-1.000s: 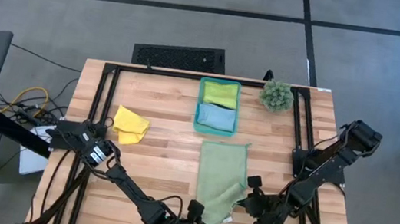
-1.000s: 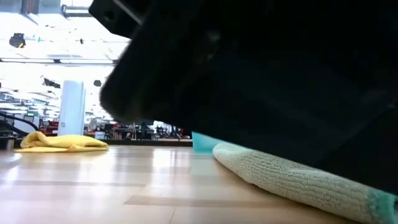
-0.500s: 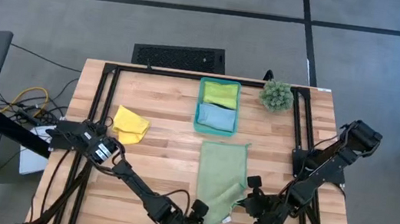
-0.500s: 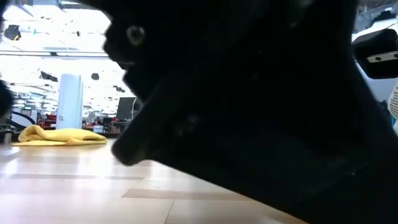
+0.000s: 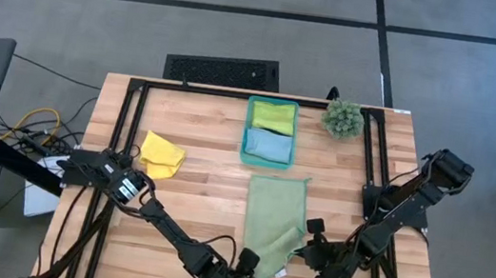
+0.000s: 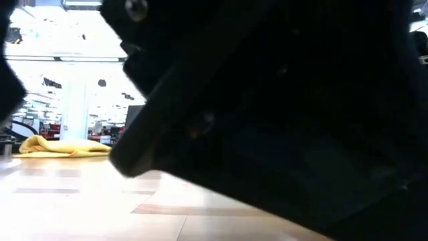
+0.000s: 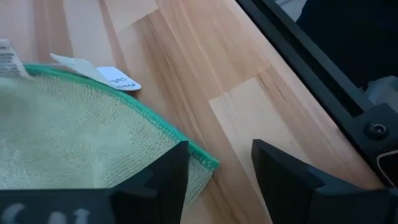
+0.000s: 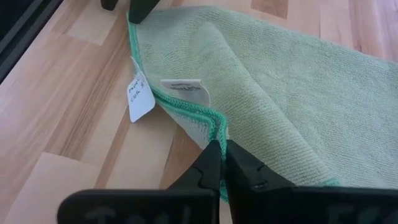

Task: Fold microfiber towels
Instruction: Fold the green microfiber cloth

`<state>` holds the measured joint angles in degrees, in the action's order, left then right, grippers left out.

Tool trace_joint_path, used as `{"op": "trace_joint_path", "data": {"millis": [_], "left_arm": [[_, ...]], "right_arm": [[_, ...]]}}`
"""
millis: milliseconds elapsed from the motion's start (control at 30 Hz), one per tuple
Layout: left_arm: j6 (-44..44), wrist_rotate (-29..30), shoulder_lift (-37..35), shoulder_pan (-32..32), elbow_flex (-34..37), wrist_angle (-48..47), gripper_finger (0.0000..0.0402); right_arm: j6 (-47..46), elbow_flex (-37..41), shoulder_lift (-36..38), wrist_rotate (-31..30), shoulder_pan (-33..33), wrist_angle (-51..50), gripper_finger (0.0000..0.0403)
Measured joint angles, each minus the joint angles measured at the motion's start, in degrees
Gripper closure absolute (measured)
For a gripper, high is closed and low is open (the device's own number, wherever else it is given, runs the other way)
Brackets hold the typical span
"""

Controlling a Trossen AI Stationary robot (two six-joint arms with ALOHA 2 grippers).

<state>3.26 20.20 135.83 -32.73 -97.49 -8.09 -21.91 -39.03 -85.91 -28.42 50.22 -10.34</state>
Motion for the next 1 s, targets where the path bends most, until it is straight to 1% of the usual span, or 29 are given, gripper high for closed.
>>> {"op": "trace_joint_path", "data": {"millis": [100,233,367,433,533,600,667,700,733,800,867,900,1000], "left_arm": [[0.4,1.8,-0.1,0.0,-0.3,-1.8,0.0234],[-1.2,3.9,-0.1,0.1,-0.3,-2.8,0.0258],[0.8,3.2,-0.1,0.2,-0.3,-1.8,0.0286],[0.3,2.8,-0.1,0.2,-0.3,-1.8,0.0299],[-0.7,0.2,-0.6,0.4,-0.2,-1.8,0.0315],[-1.8,-0.5,-1.1,0.4,0.0,-1.6,0.0321],[-3.0,0.1,-1.9,0.4,0.0,0.5,0.0324],[-3.0,2.0,-2.4,0.4,-0.2,1.7,0.0324],[-2.9,2.6,-2.7,0.5,-0.2,2.6,0.0324],[-3.0,5.0,-3.3,0.7,-0.2,2.6,0.0322],[-4.5,6.1,-4.1,0.2,-0.2,1.9,0.0318],[-5.4,6.0,-4.4,0.1,-0.2,1.4,0.0316],[-4.1,2.0,-4.3,0.1,-0.2,0.4,0.0308]], "right_arm": [[0.0,0.0,0.0,0.0,0.0,0.0,0.0372],[0.0,0.0,0.0,0.0,0.0,0.0,0.0375],[0.0,0.0,0.0,0.0,0.0,0.0,0.0377],[0.0,0.0,0.0,0.0,0.0,0.0,0.0376],[0.0,0.0,0.0,0.1,0.0,0.0,0.0373],[0.0,0.0,0.0,0.1,0.0,0.0,0.0372],[0.0,0.0,0.0,0.1,0.0,0.0,0.0372],[0.0,0.0,0.0,0.1,0.0,-0.1,0.0373],[0.0,0.0,0.0,0.1,0.0,0.0,0.0374],[0.0,0.0,0.0,0.1,0.0,0.0,0.0375],[0.0,0.0,0.0,0.2,0.0,0.0,0.0375],[0.0,0.0,0.0,0.3,0.0,0.0,0.0375],[0.0,0.0,0.0,1.3,0.0,0.0,0.0372]]}}
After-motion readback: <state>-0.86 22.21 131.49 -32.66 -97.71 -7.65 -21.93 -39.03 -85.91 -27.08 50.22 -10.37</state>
